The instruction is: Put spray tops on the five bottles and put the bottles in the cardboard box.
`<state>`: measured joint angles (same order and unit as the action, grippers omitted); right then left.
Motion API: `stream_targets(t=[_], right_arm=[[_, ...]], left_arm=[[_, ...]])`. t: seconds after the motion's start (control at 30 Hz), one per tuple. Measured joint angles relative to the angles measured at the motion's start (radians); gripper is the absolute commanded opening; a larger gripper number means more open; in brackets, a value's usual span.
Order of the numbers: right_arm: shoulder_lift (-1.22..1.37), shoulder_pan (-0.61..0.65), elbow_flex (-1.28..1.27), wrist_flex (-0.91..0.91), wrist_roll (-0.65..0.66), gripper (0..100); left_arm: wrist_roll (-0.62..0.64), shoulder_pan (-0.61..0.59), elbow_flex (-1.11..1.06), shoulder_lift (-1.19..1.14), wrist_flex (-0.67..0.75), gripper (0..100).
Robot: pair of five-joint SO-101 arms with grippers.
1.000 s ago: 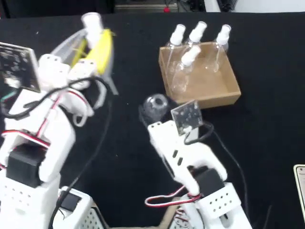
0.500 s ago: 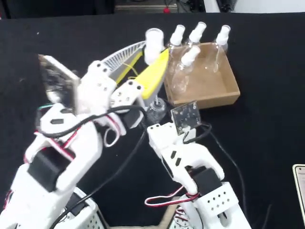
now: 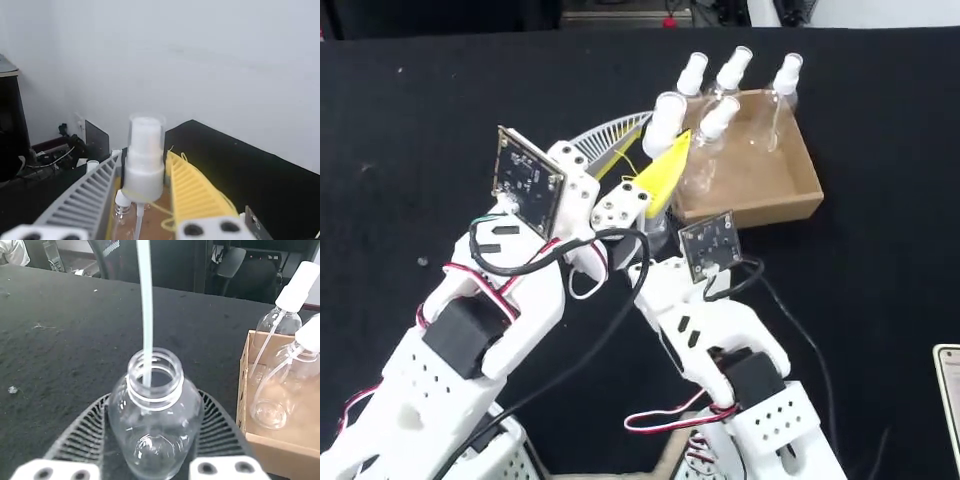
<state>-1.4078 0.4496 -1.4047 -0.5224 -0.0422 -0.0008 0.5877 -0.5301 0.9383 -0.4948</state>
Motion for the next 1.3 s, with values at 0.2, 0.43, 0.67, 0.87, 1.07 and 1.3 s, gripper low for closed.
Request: stream_targets(t=[0.2, 0.43, 0.67, 0.87, 1.07, 1.3], right_arm=[[0.0, 0.0, 0.0, 0.0, 0.0, 6.7], [0.0, 0.0, 0.0, 0.0, 0.0, 6.7], [0.0, 0.0, 0.0, 0.0, 0.0, 6.7], [0.0, 0.0, 0.0, 0.0, 0.0, 6.7], [0.0, 0.0, 0.0, -0.031, 0.0, 6.7], [0.0, -0.094, 0.152, -0.239, 0.089, 6.7]], left_arm=[[0.0, 0.0, -0.04, 0.0, 0.0, 14], [0.054, 0.0, -0.095, 0.0, 0.0, 18], [0.069, -0.003, -0.095, 0.081, 0.0, 18], [-0.028, -0.057, -0.095, 0.18, -0.051, 18], [-0.089, -0.305, -0.109, 0.221, -0.224, 18], [-0.118, -0.609, -0.358, 0.227, -0.244, 18]])
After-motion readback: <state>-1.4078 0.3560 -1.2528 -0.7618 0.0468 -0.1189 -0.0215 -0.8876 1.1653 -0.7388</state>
